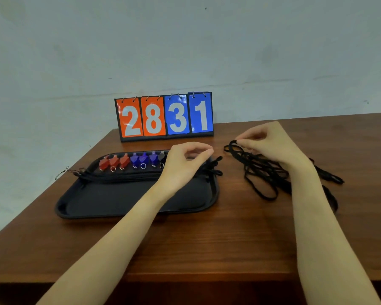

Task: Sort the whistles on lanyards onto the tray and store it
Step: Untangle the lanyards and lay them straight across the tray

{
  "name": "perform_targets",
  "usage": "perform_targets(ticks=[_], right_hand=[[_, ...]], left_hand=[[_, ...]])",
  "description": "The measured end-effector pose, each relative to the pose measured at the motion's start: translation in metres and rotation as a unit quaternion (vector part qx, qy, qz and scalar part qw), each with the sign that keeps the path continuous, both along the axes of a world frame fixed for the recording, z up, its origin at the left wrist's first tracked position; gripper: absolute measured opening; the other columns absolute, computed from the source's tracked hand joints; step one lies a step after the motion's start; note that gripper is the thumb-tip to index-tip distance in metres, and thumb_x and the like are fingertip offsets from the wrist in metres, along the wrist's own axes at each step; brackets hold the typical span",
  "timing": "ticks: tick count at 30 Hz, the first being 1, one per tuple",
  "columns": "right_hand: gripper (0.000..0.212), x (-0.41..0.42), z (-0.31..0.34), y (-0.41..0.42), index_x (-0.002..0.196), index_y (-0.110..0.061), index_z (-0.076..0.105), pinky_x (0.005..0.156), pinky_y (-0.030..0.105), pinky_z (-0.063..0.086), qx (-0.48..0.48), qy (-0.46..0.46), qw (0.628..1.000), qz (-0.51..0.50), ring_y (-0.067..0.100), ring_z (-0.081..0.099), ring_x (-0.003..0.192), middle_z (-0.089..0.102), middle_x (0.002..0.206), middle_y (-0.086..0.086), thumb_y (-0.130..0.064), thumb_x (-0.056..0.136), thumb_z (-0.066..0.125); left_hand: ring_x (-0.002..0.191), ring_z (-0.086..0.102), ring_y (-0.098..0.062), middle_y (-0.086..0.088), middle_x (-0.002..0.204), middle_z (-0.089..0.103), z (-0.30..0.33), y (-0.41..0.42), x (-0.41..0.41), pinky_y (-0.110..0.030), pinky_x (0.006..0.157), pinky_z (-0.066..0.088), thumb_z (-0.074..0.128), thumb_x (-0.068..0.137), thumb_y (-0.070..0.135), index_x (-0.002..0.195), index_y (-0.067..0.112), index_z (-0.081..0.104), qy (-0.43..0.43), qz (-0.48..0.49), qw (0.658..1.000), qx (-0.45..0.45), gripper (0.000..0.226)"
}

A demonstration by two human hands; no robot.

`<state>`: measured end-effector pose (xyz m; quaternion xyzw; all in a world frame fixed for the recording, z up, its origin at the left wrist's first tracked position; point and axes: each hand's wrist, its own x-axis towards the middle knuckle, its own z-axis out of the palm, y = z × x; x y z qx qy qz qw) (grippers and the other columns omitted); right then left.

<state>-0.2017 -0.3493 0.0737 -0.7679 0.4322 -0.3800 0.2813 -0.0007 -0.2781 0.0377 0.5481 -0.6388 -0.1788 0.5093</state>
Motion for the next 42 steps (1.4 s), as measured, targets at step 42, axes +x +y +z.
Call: perform_targets(ticks=[42], right_hand=[[0.044, -0.004, 0.004, 0.004, 0.060, -0.018, 0.038, 0.047, 0.023, 0.035, 0.233, -0.129, 0.949, 0.167, 0.012, 0.019, 0.047, 0.021, 0.054, -0.002, -0.041, 0.096, 0.049]], left_hand=[[0.072, 0.067, -0.009, -0.007, 0.091, 0.069, 0.008, -0.006, 0.064, -0.019, 0.062, 0.054, 0.068, 0.086, 0.011, 0.095, 0.007, 0.061, 0.562, 0.206, 0.801, -0.035, 0.012]])
